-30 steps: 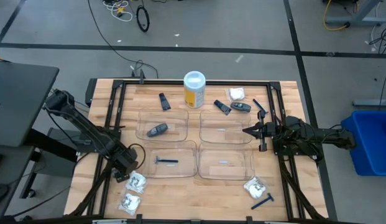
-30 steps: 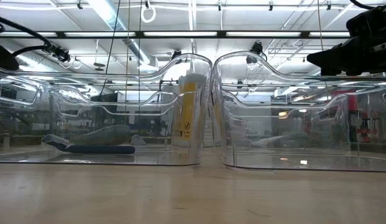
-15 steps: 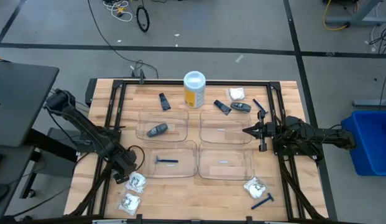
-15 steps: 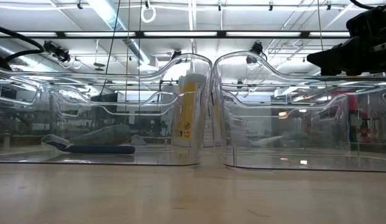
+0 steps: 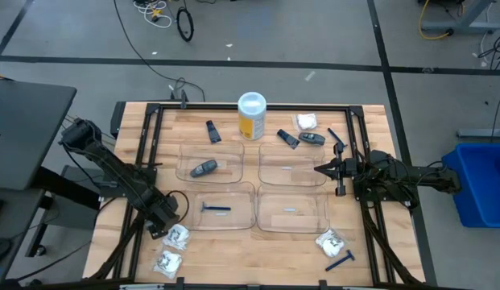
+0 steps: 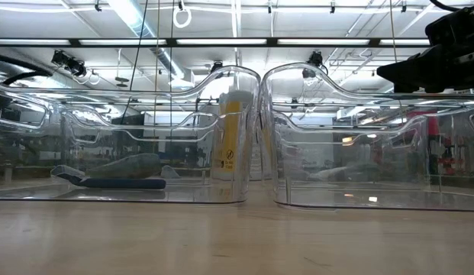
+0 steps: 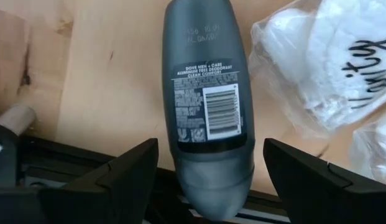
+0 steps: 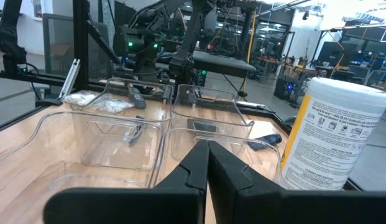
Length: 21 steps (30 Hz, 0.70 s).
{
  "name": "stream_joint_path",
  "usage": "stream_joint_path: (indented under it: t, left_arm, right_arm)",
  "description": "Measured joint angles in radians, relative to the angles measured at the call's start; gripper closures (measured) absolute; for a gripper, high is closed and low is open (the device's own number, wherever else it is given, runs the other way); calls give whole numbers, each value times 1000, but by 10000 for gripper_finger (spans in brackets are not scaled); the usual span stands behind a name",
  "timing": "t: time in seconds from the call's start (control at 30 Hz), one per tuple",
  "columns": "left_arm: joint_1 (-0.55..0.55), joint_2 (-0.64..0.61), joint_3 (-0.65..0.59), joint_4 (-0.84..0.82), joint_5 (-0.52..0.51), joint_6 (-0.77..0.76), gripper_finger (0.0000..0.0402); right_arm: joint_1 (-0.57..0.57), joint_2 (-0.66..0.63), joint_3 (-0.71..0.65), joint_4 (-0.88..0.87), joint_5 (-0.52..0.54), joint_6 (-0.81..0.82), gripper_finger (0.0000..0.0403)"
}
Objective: Pick & Place Travel size toiletries
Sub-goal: Put the bottom black deodorant into the top left transparent bin
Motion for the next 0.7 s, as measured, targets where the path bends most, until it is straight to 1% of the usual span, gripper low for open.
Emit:
stream_joint_path:
  t: [0.3,0.47,0.7]
  left_arm:
    - [-6,49,0,12,18,2,101]
    - [-9,51,0,17,18,0,102]
    - [-9,51,0,24,19,1,129]
  right_arm:
    - [0,0,0,0,0,0,390]
    - [0,0,0,0,0,0,390]
    - [0,0,0,0,0,0,390]
